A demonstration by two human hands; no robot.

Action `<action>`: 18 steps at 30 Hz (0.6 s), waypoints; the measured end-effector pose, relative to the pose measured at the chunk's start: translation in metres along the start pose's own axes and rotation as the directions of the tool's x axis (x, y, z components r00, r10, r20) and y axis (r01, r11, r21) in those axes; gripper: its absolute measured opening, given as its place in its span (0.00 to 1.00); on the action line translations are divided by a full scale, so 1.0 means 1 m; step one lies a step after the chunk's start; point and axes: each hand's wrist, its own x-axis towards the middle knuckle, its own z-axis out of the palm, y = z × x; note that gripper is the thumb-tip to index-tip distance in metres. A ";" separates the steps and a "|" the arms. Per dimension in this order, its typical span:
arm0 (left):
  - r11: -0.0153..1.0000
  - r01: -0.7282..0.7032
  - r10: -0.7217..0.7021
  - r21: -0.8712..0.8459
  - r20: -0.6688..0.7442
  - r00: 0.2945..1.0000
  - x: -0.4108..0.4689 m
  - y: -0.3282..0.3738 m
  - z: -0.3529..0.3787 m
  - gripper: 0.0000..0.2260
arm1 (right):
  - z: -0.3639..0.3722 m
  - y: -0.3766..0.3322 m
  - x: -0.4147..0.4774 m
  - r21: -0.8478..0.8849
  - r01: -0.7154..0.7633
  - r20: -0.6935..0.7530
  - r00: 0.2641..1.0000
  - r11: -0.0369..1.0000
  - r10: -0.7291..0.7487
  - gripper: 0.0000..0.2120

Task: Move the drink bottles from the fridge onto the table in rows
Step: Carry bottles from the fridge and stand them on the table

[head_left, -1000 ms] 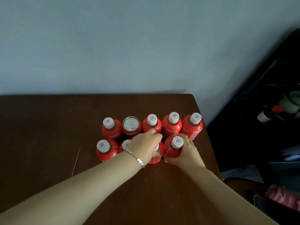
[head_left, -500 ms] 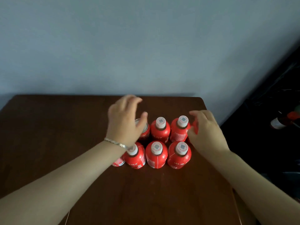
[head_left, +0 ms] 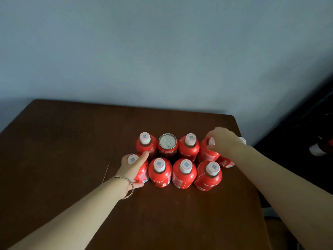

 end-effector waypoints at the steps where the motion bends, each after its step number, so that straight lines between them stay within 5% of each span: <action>1: 1.000 0.003 -0.004 -0.017 -0.012 1.000 0.001 -0.001 0.002 0.27 | 0.000 -0.001 -0.001 -0.029 -0.003 0.012 1.000 1.000 0.003 0.16; 7: 0.999 -0.013 0.012 -0.029 -0.035 0.999 0.002 -0.002 0.003 0.25 | 0.008 -0.001 -0.001 -0.090 -0.021 -0.018 1.000 0.996 0.020 0.18; 13: 0.996 -0.022 0.018 -0.085 -0.050 0.999 0.000 -0.005 0.006 0.22 | -0.003 -0.033 0.017 0.305 0.095 -0.002 0.995 0.948 -0.099 0.28; 18: 0.991 -0.016 0.010 -0.133 -0.047 0.999 -0.001 -0.004 0.009 0.21 | 0.005 -0.053 0.018 0.105 0.092 0.051 0.994 0.990 -0.098 0.20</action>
